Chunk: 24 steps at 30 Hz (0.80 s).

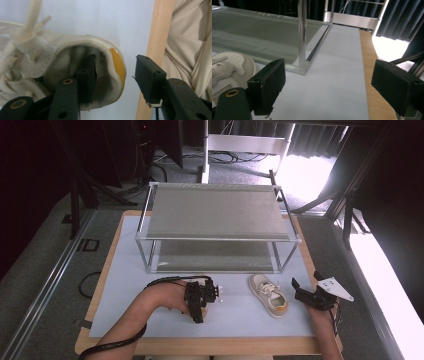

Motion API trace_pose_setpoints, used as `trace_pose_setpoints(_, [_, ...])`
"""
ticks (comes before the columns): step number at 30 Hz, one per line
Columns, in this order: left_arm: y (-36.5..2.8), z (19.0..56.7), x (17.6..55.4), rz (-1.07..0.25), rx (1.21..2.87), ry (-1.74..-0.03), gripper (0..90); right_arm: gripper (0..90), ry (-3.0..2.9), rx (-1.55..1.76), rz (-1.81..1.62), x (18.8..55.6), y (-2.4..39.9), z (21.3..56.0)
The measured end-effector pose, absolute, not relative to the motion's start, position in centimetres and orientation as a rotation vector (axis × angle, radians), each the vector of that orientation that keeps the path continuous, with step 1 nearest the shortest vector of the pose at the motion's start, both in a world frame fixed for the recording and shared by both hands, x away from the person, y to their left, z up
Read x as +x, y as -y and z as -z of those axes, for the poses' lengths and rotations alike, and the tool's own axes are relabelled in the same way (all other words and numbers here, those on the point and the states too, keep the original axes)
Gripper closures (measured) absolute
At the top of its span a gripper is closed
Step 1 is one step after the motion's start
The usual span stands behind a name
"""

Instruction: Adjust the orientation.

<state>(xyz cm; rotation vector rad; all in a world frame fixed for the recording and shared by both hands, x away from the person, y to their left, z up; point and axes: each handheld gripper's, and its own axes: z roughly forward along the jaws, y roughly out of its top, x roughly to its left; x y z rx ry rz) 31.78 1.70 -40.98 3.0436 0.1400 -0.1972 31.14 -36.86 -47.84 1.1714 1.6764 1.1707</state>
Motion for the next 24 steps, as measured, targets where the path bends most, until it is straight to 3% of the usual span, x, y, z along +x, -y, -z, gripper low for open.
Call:
trace_pose_setpoints(16, [-1.7,40.9,32.0,0.199,3.039,-0.155,41.5,15.9,-1.867,1.158,-1.224,31.0,37.7,47.1])
trace_pose_setpoints(24, [-1.5,41.2,32.0,0.216,3.047,-0.165,41.5,23.9,-2.037,1.033,-1.224,30.8,38.3,45.7])
